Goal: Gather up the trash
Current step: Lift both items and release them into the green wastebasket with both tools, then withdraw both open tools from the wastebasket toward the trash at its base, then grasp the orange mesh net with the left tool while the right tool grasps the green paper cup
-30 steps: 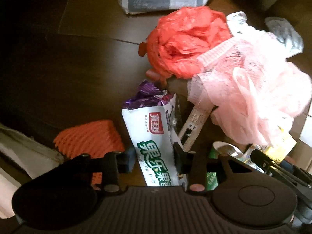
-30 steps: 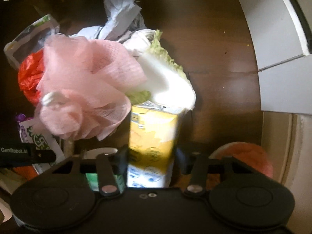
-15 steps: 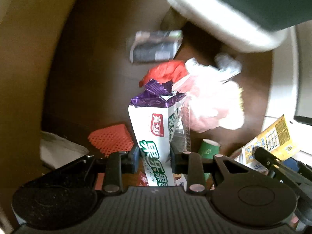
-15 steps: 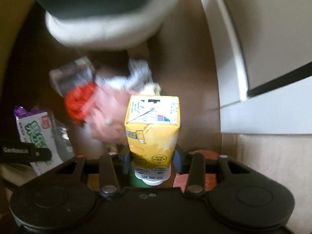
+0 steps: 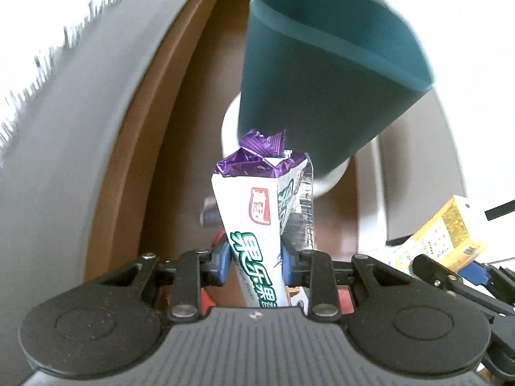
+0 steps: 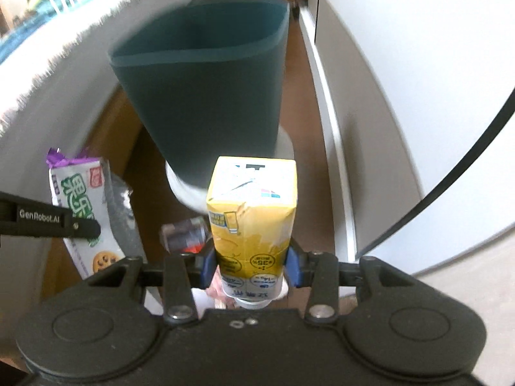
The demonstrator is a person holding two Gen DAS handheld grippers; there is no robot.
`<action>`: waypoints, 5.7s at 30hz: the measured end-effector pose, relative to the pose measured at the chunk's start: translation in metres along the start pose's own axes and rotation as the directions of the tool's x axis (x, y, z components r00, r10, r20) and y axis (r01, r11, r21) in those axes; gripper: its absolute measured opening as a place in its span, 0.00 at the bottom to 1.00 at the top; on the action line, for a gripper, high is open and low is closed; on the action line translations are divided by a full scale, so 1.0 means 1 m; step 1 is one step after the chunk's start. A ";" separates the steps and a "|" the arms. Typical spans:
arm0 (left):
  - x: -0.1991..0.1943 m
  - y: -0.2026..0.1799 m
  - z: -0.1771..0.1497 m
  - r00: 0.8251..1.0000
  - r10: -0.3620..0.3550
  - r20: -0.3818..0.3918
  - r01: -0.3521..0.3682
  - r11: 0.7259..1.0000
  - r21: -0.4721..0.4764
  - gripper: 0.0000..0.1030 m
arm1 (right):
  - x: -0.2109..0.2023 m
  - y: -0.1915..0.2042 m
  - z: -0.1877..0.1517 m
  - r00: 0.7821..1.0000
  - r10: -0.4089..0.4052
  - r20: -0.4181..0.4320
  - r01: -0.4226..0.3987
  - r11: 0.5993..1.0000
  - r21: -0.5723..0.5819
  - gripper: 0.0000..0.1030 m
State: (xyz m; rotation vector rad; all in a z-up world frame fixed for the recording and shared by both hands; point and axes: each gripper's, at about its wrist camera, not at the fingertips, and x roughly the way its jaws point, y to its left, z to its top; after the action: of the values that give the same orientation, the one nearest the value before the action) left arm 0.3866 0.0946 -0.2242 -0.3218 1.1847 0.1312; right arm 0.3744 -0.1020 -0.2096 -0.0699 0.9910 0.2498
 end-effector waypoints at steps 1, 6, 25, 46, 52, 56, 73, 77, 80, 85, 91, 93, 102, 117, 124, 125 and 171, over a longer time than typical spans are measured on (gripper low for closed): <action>-0.013 -0.003 0.002 1.000 -0.007 0.024 0.007 1.000 0.012 0.29 | -0.011 0.001 0.005 1.000 0.003 0.020 -0.003 1.000 -0.007 0.41; -0.069 -0.018 0.017 0.991 -0.033 0.133 0.026 0.998 0.053 0.29 | -0.050 0.005 0.029 0.994 0.017 0.109 -0.015 1.000 -0.020 0.40; -0.138 -0.066 0.160 0.909 -0.044 0.413 -0.029 0.985 0.168 0.29 | -0.056 0.014 0.149 0.958 0.031 0.286 -0.013 0.998 -0.066 0.40; 0.041 -0.072 0.201 0.974 0.061 0.218 -0.107 0.972 0.210 0.30 | 0.069 0.018 0.170 0.994 0.029 0.106 -0.016 0.992 -0.125 0.41; 0.070 -0.071 0.198 0.984 0.084 0.158 -0.118 0.968 0.221 0.34 | 0.084 0.020 0.165 0.997 0.032 0.066 -0.022 0.990 -0.142 0.42; 0.082 -0.072 0.193 0.990 0.088 0.107 -0.111 0.966 0.235 0.39 | 0.091 0.018 0.166 0.998 0.025 0.060 -0.016 0.991 -0.135 0.48; -0.006 -0.065 0.153 0.979 0.063 0.196 -0.109 0.965 0.238 0.63 | 0.013 0.021 0.147 0.994 0.017 0.107 -0.002 0.990 -0.138 0.62; -0.037 -0.058 0.137 0.975 0.046 0.215 -0.097 0.968 0.232 0.63 | -0.016 0.022 0.141 0.992 0.019 0.129 -0.002 0.992 -0.125 0.64; -0.058 -0.052 0.123 0.972 0.039 0.231 -0.092 0.970 0.223 0.63 | -0.036 0.024 0.134 0.989 0.022 0.146 -0.005 0.993 -0.119 0.67; -0.085 -0.039 0.098 0.971 0.022 0.238 -0.075 0.974 0.215 0.63 | -0.057 0.031 0.113 0.987 0.039 0.153 -0.020 0.992 -0.124 0.70; -0.089 -0.019 0.064 0.977 0.014 0.215 -0.058 0.978 0.202 0.63 | -0.058 0.036 0.082 0.989 0.065 0.134 -0.046 0.990 -0.136 0.74; -0.082 -0.014 0.053 0.980 0.023 0.198 -0.062 0.979 0.195 0.63 | -0.051 0.035 0.070 0.991 0.067 0.114 -0.053 0.991 -0.120 0.75; -0.021 0.009 0.004 0.983 0.121 0.141 -0.139 0.982 0.128 0.77 | 0.011 0.035 0.014 0.997 0.080 -0.013 -0.081 0.996 -0.041 0.92; 0.168 0.027 -0.064 0.951 0.186 -0.246 -0.124 0.961 0.246 0.77 | 0.180 0.033 -0.083 0.918 0.043 -0.394 -0.032 0.999 0.035 0.98; 0.264 0.048 -0.094 0.842 0.323 -0.432 -0.165 0.916 0.365 0.77 | 0.248 0.036 -0.121 0.863 0.037 -0.505 -0.027 0.999 0.027 0.98; 0.275 0.050 -0.097 0.827 0.332 -0.454 -0.160 0.913 0.376 0.77 | 0.258 0.036 -0.128 0.852 0.037 -0.521 -0.024 0.999 0.031 0.97; 0.329 0.043 -0.127 0.802 0.194 -0.565 0.029 0.932 0.361 0.10 | 0.296 0.042 -0.140 0.795 0.089 -0.600 -0.093 0.995 0.025 0.47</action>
State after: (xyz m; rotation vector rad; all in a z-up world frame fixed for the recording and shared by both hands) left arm 0.3859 0.0730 -0.5793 0.0247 1.8222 -0.1218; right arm 0.4042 -0.0328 -0.5315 -0.1111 1.6373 0.3288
